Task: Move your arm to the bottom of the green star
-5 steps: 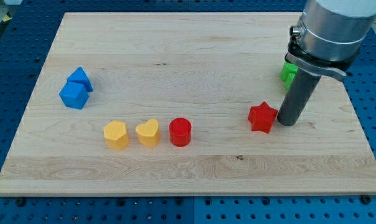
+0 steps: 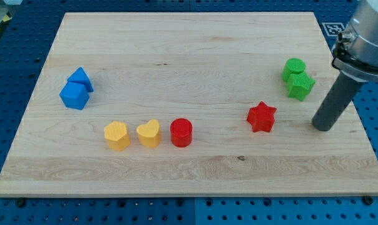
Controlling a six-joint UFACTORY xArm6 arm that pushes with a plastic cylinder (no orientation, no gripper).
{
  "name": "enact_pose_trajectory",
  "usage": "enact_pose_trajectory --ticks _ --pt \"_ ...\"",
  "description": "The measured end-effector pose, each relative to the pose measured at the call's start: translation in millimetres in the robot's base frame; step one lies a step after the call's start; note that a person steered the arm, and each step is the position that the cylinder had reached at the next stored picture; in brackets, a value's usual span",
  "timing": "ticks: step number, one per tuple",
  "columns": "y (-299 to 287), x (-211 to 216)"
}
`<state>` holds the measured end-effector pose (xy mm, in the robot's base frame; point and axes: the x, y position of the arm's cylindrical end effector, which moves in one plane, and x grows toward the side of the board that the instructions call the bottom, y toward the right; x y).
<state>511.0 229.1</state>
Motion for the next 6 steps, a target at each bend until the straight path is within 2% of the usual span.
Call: enact_pose_trajectory --ticks 3,4,5,6 --pt "38 -10" --pt "25 -24" --pt "-21 -24" --pt "-27 -30"
